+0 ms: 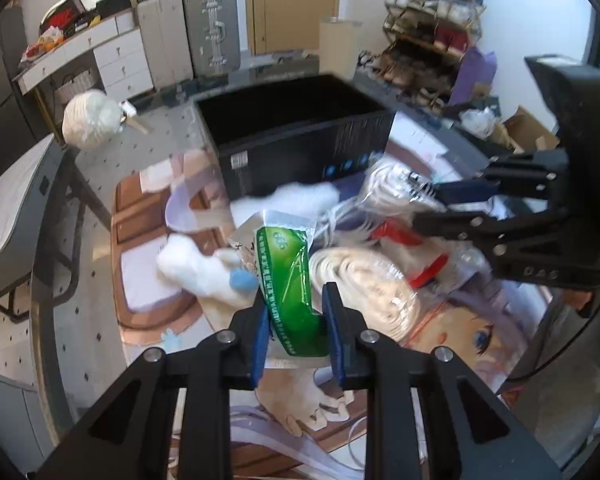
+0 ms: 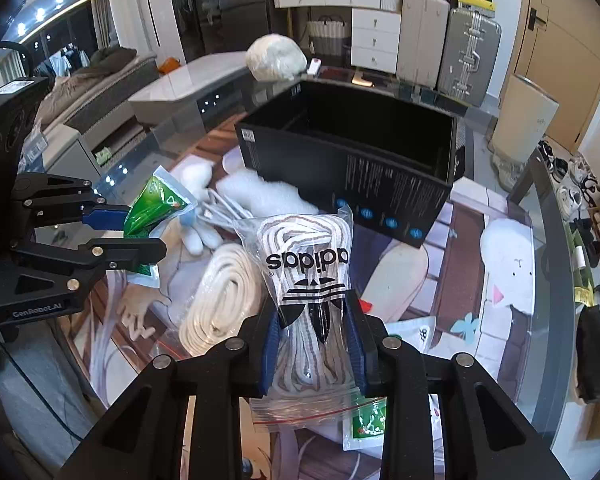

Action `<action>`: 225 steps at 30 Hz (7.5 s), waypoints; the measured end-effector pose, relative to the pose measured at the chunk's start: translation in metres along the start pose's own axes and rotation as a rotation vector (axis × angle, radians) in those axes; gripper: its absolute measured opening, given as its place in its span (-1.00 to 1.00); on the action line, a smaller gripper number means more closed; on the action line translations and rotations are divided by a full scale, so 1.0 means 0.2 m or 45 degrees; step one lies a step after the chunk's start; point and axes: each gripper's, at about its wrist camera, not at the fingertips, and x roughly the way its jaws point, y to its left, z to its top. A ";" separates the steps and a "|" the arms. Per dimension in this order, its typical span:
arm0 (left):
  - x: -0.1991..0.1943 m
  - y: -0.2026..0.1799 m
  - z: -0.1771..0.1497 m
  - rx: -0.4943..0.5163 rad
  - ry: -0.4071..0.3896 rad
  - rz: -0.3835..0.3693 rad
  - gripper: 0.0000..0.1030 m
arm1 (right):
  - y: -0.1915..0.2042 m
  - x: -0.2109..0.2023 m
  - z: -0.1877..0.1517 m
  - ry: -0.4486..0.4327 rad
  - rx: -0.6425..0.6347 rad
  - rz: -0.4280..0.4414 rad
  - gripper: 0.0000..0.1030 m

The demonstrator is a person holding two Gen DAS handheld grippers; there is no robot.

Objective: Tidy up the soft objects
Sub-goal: 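Lift the green packet with the left gripper while the right lifts the shoelace bag over the box, then lower both held items into the black box and open both grippers, then grasp the white plush toy with the left gripper while the right grasps the balloon glue bag, then carry the plush toy with the left gripper while the right carries the glue bag over the box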

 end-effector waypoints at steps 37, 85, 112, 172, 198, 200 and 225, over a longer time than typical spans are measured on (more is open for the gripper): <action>-0.34 -0.03 0.12 0.087 -0.759 0.101 -0.55 | 0.16 -0.58 -0.04 -0.946 -0.025 -0.114 -0.42; 0.20 0.22 0.60 -0.136 -0.394 0.017 -0.55 | -0.34 0.11 0.61 -0.412 0.240 -0.110 -0.41; 0.31 0.11 0.49 -0.048 -0.113 0.027 -0.56 | -0.34 0.36 0.52 -0.038 0.218 -0.049 -0.41; 0.12 0.31 0.08 -0.278 -0.019 -0.038 0.00 | -0.14 0.05 -0.04 0.088 0.092 0.071 -0.06; 0.26 0.27 0.04 -0.185 0.119 0.004 -0.64 | -0.06 0.16 -0.08 0.181 -0.011 0.054 -0.01; 0.25 0.25 0.04 -0.170 0.116 -0.002 -0.64 | -0.06 0.16 -0.07 0.182 -0.012 0.058 -0.14; -0.14 0.13 0.07 -0.091 -0.354 0.016 -0.64 | -0.07 -0.20 0.05 -0.301 0.029 0.015 -0.17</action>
